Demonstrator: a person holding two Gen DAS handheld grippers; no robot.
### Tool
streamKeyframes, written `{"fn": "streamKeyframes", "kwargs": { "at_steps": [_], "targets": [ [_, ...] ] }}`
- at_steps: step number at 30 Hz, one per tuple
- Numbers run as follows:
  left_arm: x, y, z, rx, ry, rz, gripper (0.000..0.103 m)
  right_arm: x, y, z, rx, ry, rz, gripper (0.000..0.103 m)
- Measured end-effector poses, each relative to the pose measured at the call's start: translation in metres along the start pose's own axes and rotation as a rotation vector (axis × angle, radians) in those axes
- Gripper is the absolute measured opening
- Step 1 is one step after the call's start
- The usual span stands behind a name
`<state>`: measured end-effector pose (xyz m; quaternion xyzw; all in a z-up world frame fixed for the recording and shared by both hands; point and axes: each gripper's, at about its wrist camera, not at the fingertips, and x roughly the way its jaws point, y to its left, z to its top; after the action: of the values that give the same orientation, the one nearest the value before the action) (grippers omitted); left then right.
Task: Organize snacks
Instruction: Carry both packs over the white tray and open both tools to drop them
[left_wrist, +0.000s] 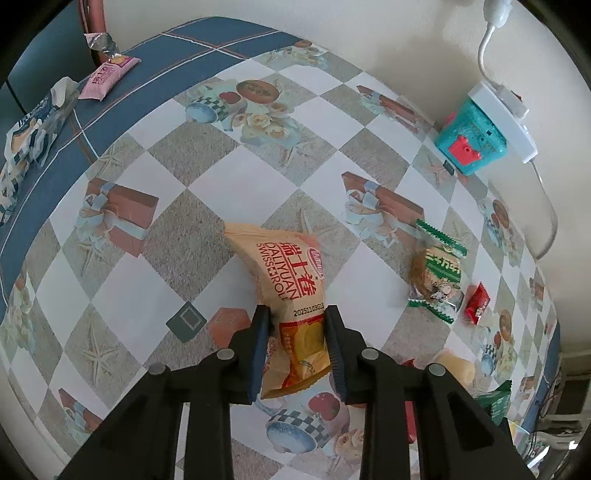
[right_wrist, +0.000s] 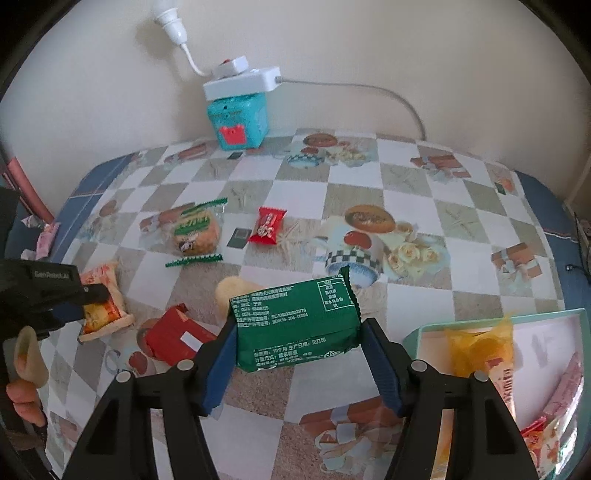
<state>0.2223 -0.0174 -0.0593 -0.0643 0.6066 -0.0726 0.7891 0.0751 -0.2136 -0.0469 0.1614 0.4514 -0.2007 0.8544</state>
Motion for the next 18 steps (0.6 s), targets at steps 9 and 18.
{"fn": "streamKeyframes", "kwargs": {
  "at_steps": [9, 18],
  "targets": [
    [-0.019, -0.001, 0.000, 0.004, -0.027, -0.039, 0.031, -0.019, -0.011, 0.007, 0.039, -0.038, 0.010, 0.068],
    [-0.036, -0.003, 0.001, 0.000, -0.040, -0.101, 0.031, -0.033, -0.022, 0.011, 0.068, -0.065, 0.010, 0.068]
  ]
}}
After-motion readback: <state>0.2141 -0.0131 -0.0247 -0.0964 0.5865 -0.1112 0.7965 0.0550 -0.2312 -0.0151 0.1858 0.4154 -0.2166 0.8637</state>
